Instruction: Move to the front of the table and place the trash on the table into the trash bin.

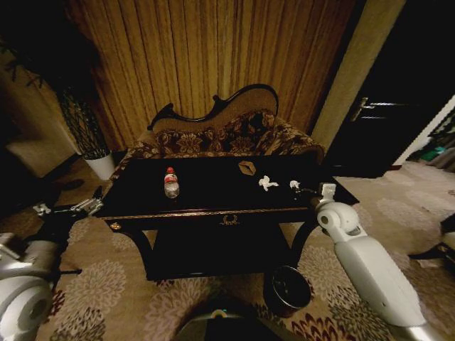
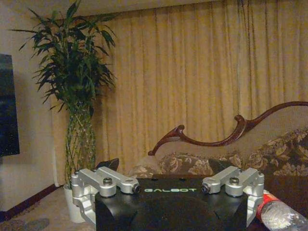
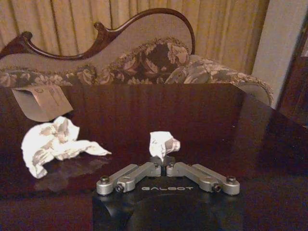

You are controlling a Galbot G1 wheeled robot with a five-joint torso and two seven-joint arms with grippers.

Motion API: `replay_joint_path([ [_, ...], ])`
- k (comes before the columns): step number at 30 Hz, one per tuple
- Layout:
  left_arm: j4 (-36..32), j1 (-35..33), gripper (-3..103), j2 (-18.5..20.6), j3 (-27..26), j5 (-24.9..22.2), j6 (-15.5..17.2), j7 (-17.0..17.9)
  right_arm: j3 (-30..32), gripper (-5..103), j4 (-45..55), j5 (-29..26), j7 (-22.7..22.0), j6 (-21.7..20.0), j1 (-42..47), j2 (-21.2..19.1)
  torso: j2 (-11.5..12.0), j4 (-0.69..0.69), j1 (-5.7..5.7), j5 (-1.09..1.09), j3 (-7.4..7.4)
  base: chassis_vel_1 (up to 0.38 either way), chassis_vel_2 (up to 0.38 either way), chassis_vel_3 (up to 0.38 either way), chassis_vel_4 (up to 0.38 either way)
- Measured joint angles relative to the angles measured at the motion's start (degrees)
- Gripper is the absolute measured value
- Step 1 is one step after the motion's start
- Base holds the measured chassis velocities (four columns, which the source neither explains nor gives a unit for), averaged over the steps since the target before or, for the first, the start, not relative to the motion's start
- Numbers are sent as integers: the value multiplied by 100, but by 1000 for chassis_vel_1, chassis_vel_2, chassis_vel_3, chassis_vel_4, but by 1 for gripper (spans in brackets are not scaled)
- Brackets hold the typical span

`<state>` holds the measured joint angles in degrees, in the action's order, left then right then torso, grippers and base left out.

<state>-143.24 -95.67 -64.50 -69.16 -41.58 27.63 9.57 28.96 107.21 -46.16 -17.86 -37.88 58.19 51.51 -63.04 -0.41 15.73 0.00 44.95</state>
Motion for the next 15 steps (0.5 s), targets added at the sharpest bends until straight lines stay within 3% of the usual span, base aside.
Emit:
replay_joint_path([
  [8,0,8,100,-3,19,-1,-3,-3,154,0,153,46,247,565,256,23,0,0,0,0,0,0,0,0,0],
  [10,0,12,100,-12,44,-1,-54,-3,271,0,278,188,456,1190,498,85,0,0,0,-1,0,0,0,0,0],
  [11,0,12,100,-12,44,-1,-54,-3,271,0,278,188,456,1190,498,85,0,0,0,-1,0,0,0,0,0],
  [13,0,13,100,-18,70,3,-175,-3,392,0,378,363,623,1898,764,198,0,-1,0,1,0,0,0,0,0],
  [15,0,0,100,-21,70,2,-200,-2,481,0,467,378,674,2075,891,264,0,-1,0,2,0,0,0,0,0],
])
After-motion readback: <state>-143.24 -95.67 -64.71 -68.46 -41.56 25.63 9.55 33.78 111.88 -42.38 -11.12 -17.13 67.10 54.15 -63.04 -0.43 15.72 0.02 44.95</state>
